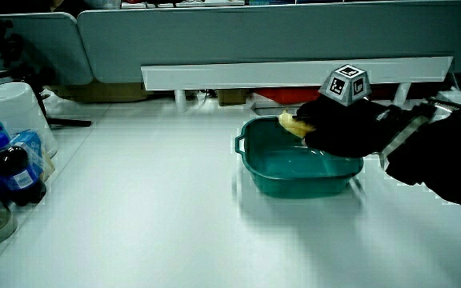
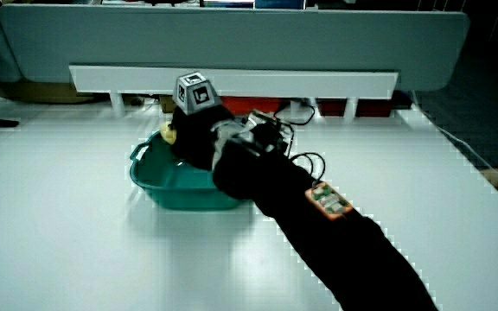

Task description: Place banana into plate

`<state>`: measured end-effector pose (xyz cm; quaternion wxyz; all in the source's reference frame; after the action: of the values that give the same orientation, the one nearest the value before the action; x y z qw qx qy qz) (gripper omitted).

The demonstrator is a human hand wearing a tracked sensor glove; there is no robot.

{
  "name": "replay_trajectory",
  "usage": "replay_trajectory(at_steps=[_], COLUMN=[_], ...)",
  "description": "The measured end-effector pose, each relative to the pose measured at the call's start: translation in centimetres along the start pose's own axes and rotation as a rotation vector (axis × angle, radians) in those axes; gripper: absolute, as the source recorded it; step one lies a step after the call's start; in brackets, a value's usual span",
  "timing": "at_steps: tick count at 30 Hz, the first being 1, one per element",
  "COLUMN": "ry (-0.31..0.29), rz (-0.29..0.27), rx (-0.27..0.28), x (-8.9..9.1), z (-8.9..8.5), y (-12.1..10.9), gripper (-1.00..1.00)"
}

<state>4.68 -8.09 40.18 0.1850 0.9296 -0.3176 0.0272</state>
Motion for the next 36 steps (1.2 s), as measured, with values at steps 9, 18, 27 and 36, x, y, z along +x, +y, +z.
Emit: replay_trajectory(at_steps=[9, 18, 27, 36], ry=[0.019, 0.034, 0.02, 0.02], rz=[-0.044, -0.093, -0.136, -0.161], rx=[-0.046, -0.141, -0.25, -0.304], x=[1.0, 1.9, 2.7, 3.0], z=[-0.9, -5.6, -9.2, -10.9], y=[1.8, 3.8, 5.4, 6.2], gripper=[0.0, 0.0, 0.0, 0.0])
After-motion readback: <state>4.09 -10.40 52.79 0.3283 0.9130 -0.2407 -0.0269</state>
